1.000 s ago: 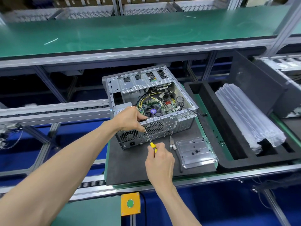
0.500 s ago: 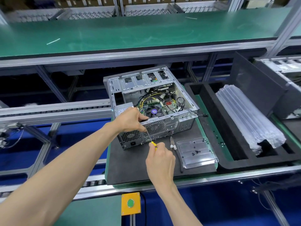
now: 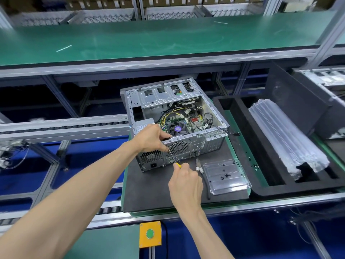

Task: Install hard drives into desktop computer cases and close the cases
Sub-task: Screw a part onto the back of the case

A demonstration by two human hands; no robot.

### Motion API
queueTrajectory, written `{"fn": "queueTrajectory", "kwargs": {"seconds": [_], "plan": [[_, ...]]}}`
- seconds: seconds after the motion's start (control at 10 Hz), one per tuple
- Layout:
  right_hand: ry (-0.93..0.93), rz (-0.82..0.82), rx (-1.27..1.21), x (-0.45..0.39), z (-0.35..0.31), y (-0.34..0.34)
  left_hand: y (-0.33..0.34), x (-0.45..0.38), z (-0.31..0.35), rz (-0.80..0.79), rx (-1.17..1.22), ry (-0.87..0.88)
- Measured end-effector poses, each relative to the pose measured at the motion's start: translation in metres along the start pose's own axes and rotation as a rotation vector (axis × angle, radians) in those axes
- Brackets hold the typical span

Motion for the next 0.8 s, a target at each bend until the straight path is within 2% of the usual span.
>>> {"fn": "queueTrajectory", "kwargs": {"seconds": [0.1,0.2,0.3,0.4,0.5,0.6,0.7,0.8], "plan": [[0.032,-0.081,-0.083,0.000,0.006,0.006,0.000,-0.001,-0.002,0.027,0.018,-0.021],[-0.051,-0.105,-0.090,0.002,0.012,0.006,0.002,-0.003,-0.005,0.051,0.038,-0.029],[-0.162,-0.022,-0.046,0.002,0.013,0.008,0.003,-0.003,-0.005,0.051,0.055,-0.037],[0.133,-0.185,-0.483,-0.007,0.017,0.014,0.003,-0.003,-0.006,0.049,0.036,-0.059],[0.621,-0.411,-1.388,-0.011,0.020,0.015,0.004,-0.003,-0.007,0.055,0.040,-0.055],[0.522,-0.417,-1.257,-0.012,0.021,0.007,0.005,-0.005,-0.008,0.053,0.038,-0.054],[-0.135,-0.033,-0.070,-0.007,0.022,0.010,0.005,-0.006,-0.009,0.041,0.022,-0.067],[-0.230,-0.060,0.028,-0.005,0.015,0.015,0.006,-0.008,-0.011,0.049,0.035,-0.056]]}}
Point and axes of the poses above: each hand's wrist, its own x-axis away from the middle knuckle, its own y-axis out of the palm, z = x × y, the point moved 1 cm from there along -x, towards the middle knuckle, and after that the axes turned 10 degrees about -z, right-handed, at the moved point
